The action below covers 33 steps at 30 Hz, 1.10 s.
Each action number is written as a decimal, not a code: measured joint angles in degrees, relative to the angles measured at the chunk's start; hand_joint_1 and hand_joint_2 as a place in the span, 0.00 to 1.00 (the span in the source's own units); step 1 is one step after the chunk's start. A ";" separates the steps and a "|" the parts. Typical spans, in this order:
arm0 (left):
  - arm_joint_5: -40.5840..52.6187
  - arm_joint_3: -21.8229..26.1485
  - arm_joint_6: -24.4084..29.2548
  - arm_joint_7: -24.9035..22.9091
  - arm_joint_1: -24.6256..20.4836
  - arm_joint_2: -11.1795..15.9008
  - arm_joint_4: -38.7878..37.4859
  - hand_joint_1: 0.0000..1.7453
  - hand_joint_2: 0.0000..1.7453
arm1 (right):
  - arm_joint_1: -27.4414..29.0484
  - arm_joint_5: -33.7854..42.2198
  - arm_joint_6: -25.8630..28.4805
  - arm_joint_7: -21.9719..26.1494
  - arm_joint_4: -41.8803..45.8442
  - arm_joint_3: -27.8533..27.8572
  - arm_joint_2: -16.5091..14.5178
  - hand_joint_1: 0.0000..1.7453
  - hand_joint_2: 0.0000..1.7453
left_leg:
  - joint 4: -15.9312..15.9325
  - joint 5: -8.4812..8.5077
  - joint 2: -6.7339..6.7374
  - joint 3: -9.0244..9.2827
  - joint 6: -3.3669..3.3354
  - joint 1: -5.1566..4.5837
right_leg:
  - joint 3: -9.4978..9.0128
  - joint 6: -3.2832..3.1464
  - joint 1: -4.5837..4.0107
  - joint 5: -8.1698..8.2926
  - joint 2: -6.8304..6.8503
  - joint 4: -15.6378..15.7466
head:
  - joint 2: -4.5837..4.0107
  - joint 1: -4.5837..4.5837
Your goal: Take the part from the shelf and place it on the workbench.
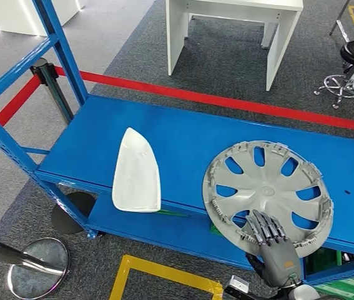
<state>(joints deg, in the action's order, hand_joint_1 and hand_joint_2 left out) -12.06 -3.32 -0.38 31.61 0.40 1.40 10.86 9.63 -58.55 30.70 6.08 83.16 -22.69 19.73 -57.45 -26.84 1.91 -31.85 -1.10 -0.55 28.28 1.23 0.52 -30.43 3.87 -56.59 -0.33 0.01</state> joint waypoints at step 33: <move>-0.68 -0.81 1.31 0.43 0.10 0.26 -0.22 0.00 1.00 | 3.37 14.60 6.53 14.97 4.03 8.82 -10.00 1.00 1.00 | -0.01 0.00 0.03 0.12 -0.01 0.01 | -0.59 0.03 -0.01 0.01 -0.05 -0.01 | 0.00 0.00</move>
<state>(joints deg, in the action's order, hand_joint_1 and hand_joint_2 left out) -12.74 -4.14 0.93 32.04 0.51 1.66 10.64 13.00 -43.96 37.23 21.05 87.20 -13.87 9.73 -57.46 -26.85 1.94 -31.74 -1.11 -0.54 27.70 1.26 0.52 -30.42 3.83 -56.60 -0.33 0.01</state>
